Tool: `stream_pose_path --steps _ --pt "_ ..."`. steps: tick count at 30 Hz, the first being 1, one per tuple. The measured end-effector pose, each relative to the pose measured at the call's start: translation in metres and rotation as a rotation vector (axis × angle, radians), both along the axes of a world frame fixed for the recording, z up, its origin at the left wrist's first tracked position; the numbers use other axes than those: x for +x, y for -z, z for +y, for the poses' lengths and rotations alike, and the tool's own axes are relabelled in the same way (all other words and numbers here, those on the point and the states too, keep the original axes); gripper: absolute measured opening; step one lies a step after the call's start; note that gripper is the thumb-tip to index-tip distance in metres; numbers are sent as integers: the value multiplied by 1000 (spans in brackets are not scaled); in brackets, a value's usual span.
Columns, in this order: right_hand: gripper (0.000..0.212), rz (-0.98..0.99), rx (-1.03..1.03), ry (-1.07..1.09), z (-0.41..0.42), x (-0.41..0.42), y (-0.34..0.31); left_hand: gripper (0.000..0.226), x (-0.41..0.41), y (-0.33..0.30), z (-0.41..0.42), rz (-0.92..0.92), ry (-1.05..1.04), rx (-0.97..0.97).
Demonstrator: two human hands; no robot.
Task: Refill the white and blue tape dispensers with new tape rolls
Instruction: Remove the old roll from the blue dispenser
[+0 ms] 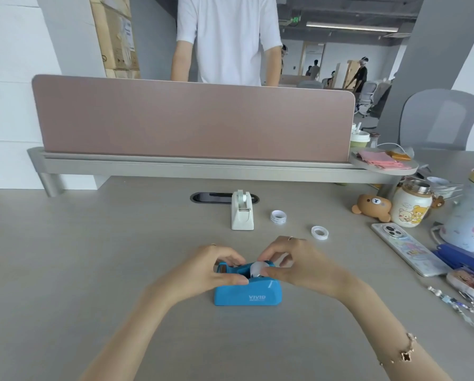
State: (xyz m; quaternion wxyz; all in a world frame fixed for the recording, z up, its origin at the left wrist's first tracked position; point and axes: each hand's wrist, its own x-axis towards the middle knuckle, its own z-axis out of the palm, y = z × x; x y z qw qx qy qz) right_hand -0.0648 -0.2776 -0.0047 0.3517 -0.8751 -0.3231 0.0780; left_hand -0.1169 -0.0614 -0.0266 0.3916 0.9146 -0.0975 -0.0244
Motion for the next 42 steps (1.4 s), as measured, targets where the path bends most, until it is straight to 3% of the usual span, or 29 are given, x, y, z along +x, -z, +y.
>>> stream_pose_path --steps 7,16,26,33,42 --pt "13 -9 -46 -16 -3 3 -4 17 2 3 -9 -78 -42 9" --pt "9 76 42 -17 -7 3 -7 15 3 6 -14 -129 -71 -75" --pt "8 185 306 32 -6 -2 -23 32 -3 -20 -21 -205 -172 -426" --pt "11 252 361 39 -1 -5 -19 19 -3 -18 -24 -198 -197 -439" --pt "9 172 380 103 6 -4 -9 17 -2 -14 -26 -219 -230 -427"
